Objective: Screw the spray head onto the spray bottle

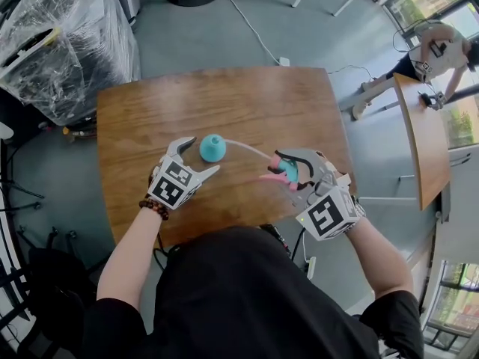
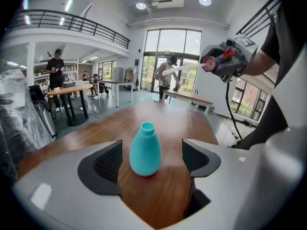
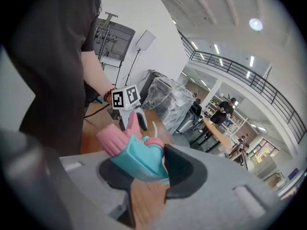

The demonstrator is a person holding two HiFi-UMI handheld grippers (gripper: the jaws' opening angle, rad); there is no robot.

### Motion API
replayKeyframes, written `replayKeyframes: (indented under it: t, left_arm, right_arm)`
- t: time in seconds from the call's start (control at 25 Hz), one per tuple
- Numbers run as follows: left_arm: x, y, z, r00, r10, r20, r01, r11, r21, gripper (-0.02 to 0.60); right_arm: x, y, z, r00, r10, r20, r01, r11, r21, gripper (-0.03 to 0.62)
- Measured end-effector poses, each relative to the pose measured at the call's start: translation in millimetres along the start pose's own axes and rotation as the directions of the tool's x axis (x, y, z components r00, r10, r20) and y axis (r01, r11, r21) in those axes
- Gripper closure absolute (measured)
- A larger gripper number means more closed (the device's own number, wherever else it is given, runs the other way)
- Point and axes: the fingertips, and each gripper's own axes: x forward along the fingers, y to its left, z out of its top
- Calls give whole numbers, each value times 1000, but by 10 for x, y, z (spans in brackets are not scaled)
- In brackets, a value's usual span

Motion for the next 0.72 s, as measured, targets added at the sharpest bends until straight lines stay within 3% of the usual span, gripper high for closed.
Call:
replayKeyframes:
  t: [0.24,0.72]
  left_arm:
    - [347,93,-239,998,56,-33,-53,994,91,123]
    - [860,198,-643,988,70,-137,-52,990,133,112]
  right_arm:
    - [-53,-15,-73,999,10,-41,-11,1000,-5,464]
    - [-132,-69,-181,997,5,-80,-5,1000,4,464]
